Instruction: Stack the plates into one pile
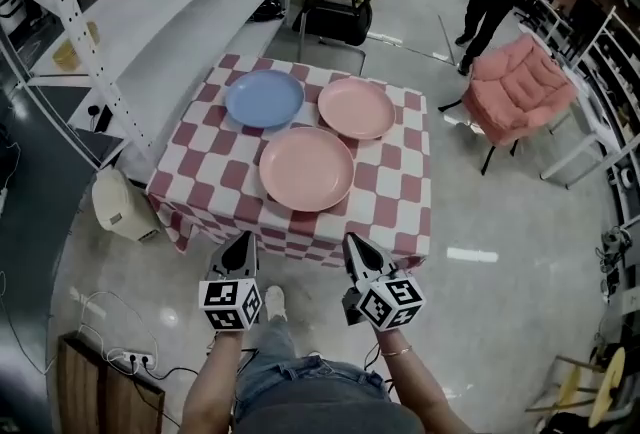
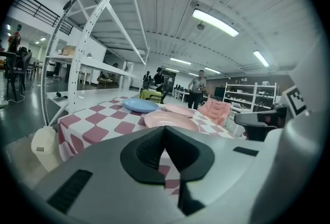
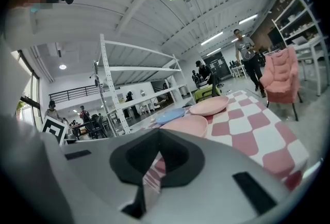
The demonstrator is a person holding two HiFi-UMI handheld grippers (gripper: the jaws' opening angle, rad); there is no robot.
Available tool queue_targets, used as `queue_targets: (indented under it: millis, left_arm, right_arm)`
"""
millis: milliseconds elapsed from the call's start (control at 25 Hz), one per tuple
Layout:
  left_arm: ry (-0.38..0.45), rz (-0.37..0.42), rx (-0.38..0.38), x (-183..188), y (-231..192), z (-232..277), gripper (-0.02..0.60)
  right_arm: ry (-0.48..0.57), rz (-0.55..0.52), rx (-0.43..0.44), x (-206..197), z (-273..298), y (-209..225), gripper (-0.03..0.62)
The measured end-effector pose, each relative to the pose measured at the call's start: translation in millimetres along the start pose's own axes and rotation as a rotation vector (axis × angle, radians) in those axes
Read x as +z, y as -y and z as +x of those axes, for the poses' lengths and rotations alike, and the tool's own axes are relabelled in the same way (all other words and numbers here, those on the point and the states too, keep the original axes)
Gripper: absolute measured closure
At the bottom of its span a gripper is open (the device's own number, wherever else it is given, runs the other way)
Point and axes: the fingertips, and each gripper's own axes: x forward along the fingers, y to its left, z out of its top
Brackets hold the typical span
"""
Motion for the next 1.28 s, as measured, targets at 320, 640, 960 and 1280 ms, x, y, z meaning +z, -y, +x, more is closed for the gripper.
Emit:
queue_targets:
  millis: [320,640,960,1280]
  left_arm:
    - [-0.039,-0.026,-0.057,22,-45,73,0.566]
    - [-0.085,-0.019,-0.09,38,-74,134,0.566]
    - [-0.148,-0.004,-0.159,38,-76,169,0.566]
    - [-0.194,-0.003,-0.189,30,-72,190,0.565]
  right_arm:
    - [-0.032,-0.027,-0.084,12,68,19,0.585]
    - [-0.059,-0.031,-0.195,22,110,49,0.585]
    - [-0.067,-0.037,-0.29,32,127,70,0.585]
    - [-0.122,-0.066,-0.338,24,134,86,0.583]
